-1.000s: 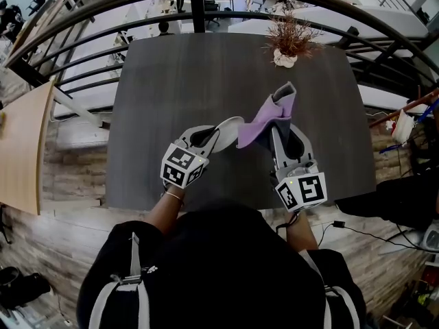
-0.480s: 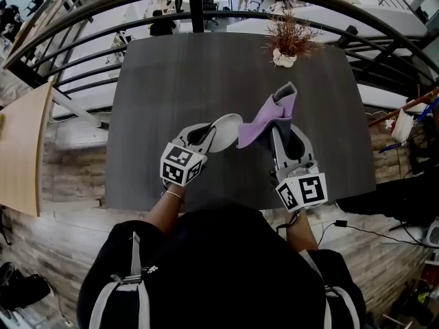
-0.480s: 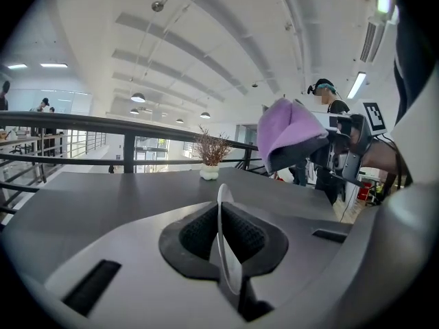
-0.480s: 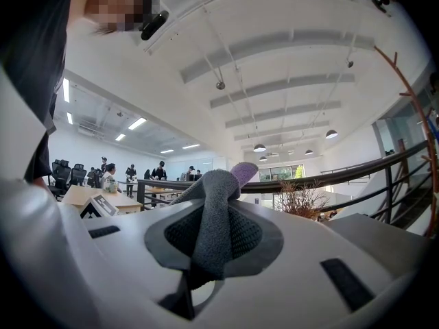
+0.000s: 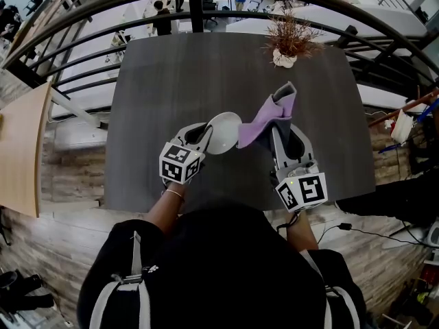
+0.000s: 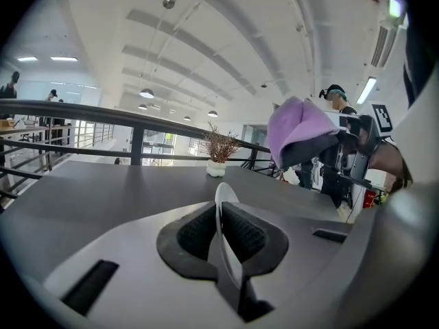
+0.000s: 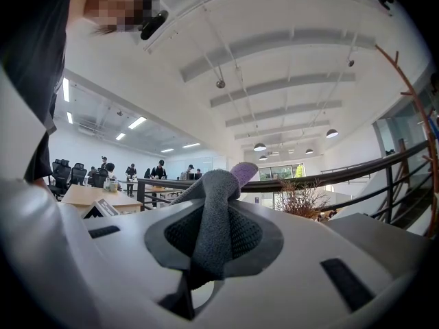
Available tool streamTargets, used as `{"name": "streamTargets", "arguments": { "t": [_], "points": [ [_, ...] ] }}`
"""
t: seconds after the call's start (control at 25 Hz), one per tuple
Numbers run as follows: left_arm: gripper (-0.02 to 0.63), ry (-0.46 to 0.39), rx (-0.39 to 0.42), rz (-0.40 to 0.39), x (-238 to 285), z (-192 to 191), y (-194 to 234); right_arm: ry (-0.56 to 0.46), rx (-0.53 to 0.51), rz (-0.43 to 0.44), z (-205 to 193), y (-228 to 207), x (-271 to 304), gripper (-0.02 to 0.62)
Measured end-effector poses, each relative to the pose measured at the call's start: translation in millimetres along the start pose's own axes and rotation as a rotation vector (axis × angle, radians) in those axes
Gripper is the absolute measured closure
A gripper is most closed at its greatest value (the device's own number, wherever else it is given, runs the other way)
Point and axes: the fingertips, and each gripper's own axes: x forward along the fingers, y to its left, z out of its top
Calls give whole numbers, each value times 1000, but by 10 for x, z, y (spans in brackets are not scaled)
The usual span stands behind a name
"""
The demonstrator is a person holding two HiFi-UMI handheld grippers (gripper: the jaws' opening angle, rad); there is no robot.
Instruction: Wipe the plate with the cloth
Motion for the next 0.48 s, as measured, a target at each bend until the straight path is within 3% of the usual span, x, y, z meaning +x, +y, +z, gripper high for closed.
{"name": "streamTargets", "arguments": {
  "t": [0.48],
  "points": [
    [572,40,-62,33,76,-190,173,-5,13,-2,-18,-4,40,533]
  ]
}}
